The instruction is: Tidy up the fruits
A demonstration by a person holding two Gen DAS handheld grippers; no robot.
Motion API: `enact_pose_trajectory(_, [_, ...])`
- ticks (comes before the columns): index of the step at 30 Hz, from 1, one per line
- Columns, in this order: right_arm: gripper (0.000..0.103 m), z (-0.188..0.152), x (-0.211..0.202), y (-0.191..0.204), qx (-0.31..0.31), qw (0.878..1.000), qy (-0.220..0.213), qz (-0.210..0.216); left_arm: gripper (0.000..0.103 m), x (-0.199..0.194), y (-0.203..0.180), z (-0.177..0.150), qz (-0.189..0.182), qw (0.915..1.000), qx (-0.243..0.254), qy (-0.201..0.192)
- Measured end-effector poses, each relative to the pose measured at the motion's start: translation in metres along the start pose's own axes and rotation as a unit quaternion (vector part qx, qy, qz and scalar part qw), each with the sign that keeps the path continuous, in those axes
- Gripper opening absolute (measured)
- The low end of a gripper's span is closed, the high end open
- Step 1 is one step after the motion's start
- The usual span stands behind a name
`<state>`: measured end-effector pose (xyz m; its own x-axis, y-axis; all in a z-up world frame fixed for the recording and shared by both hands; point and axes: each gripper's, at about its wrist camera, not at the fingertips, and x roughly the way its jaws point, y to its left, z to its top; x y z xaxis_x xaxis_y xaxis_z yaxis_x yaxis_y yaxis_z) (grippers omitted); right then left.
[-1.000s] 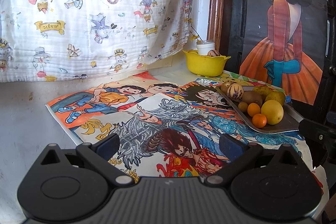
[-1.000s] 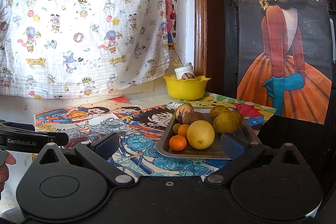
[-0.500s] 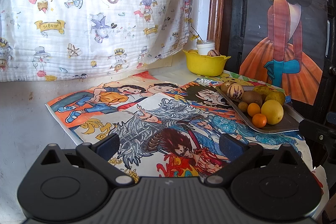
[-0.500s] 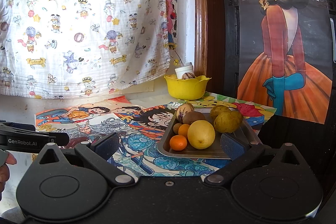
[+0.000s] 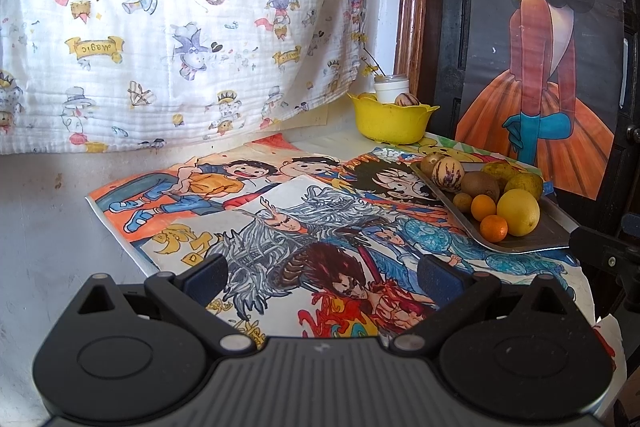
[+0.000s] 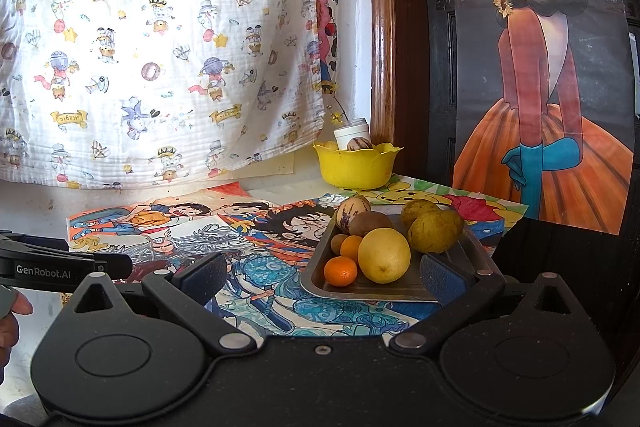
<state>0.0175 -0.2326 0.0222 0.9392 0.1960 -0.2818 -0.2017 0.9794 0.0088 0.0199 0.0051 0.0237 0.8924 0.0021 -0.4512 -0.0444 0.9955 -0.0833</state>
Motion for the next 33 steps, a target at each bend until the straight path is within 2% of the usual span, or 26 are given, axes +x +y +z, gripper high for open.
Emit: enact_pose_trajectory(33, [0.103,-0.0048,-0.0008,-0.0001,0.004,1.000,0.005,0.001,0.103,-0.0002,-0.0036,-0.0002,-0.013,0.9998,0.005,0.014])
